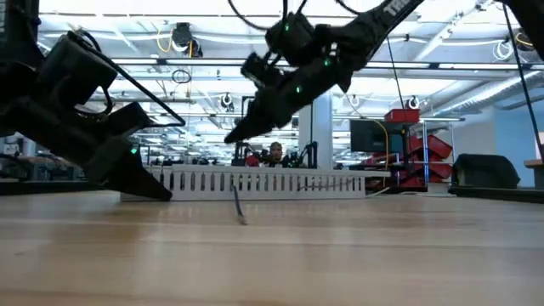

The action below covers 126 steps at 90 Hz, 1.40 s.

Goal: Ziptie cables
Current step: Close the cable duct

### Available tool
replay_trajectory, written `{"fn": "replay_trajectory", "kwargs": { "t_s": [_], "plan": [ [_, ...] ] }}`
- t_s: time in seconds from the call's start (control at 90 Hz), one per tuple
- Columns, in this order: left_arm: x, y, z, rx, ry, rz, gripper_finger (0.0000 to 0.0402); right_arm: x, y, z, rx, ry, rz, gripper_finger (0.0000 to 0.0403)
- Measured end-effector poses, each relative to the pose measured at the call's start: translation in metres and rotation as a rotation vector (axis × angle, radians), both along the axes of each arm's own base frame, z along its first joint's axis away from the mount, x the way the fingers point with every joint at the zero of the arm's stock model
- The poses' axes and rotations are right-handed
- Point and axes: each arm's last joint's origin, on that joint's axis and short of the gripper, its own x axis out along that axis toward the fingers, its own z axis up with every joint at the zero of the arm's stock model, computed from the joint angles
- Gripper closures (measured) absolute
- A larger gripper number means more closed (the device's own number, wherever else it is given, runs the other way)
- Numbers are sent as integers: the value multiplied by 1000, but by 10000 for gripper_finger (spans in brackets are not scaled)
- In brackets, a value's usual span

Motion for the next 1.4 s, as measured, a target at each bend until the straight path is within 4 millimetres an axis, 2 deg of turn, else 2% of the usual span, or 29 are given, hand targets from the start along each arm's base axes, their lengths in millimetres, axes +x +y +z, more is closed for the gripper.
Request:
{"fn": "replay_trajectory", "kwargs": {
  "t_s": [0.178, 0.367, 0.478, 0.856, 0.989, 1.2, 1.322, 1.4],
  "plan": [
    [0, 0, 0, -4, -1, -1, 157, 4, -15, -28, 39, 40, -38, 403],
    [0, 2, 0, -9, 4, -3, 162, 15, -4, -46, 107, -10, 7, 403],
    [0, 3, 0, -15, 5, -10, 163, 19, 4, -52, 112, -31, 23, 403],
    [11, 4, 5, -7, -6, -52, 165, 27, 17, -53, 178, -158, 123, 403],
    [15, 3, 6, -6, -9, -65, 166, 28, 24, -45, 119, -183, 119, 403],
    [15, 3, 5, -7, 17, -72, 166, 14, 25, 1, 29, -134, 94, 403],
    [15, 3, 5, 18, 29, -104, 166, 2, 24, 10, 12, -29, 58, 403],
    [15, 3, 5, 22, 32, -109, 166, -3, 23, 7, 21, 46, 50, 403]
  ]
}}
